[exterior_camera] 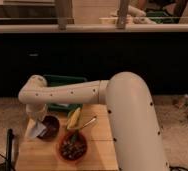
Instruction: Wipe purple bowl with towel
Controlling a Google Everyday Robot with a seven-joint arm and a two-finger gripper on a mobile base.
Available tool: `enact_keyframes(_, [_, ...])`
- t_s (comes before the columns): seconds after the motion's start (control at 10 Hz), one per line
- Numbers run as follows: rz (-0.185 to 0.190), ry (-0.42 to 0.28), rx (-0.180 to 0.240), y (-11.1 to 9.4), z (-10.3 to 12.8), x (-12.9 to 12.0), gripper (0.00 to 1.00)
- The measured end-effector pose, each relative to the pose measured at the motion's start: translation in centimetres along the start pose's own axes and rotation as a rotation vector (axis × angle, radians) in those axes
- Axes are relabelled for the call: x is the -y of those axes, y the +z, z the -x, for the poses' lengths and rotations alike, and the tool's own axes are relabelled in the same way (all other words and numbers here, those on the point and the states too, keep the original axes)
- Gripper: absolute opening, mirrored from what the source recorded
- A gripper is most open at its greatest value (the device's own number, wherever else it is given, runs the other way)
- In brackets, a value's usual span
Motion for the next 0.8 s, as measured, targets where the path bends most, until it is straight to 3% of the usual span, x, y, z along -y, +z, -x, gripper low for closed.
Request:
enact_keyframes(0.3, [0.007,-0.029,0.041,0.5,2.8,0.0,0.00])
enact_keyframes(0.8, [0.040,0.070,0.057,-0.1,4.4,-4.6,0.00])
